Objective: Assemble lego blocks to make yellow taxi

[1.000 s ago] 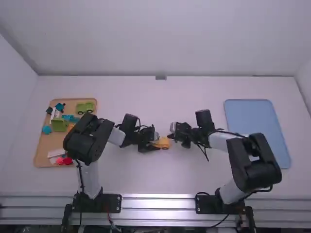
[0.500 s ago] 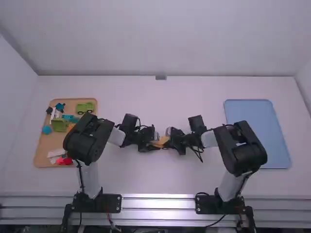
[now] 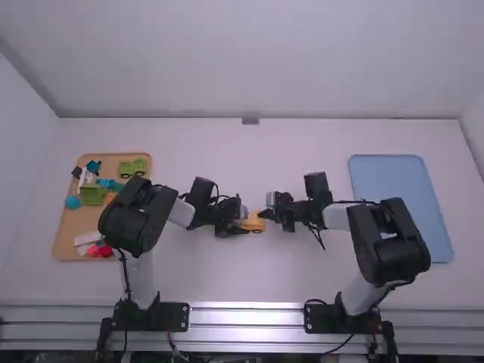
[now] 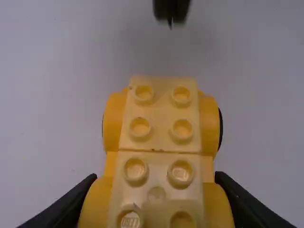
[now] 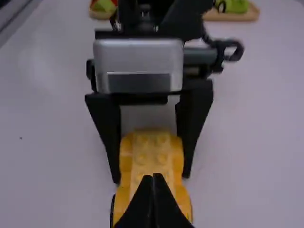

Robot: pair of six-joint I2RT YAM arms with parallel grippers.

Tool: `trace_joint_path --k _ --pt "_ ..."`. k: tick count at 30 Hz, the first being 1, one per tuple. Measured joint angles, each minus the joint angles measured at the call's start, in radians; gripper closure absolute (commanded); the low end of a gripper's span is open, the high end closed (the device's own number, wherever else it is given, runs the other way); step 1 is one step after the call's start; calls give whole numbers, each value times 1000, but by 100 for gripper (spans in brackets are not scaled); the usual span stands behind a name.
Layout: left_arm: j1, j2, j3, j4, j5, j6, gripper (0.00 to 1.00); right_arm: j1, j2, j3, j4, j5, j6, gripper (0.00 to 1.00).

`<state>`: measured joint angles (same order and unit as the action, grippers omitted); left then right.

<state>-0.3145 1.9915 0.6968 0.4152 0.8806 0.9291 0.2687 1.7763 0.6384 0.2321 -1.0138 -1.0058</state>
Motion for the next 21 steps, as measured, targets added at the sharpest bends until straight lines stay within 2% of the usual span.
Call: trace_joint_path --k 2,6,12,17,18,19,20,21 --pt "0 0 0 0 0 0 72 40 17 0 0 82 39 100" --pt "0 0 0 -1 0 2 72 76 38 5 0 141 105 100" --pt "0 0 0 -1 -2 2 73 83 37 22 -34 164 154 100" --pt "0 0 0 0 -2 0 67 68 41 10 63 122 152 100" --pt "0 0 0 0 -1 0 65 51 41 7 96 82 145 98" --pt "0 0 0 0 -1 0 59 38 40 7 120 55 146 77" --pt "0 0 0 0 0 0 53 23 38 7 148 24 152 63" --pt "0 0 0 0 0 0 47 -1 32 7 180 -19 150 53"
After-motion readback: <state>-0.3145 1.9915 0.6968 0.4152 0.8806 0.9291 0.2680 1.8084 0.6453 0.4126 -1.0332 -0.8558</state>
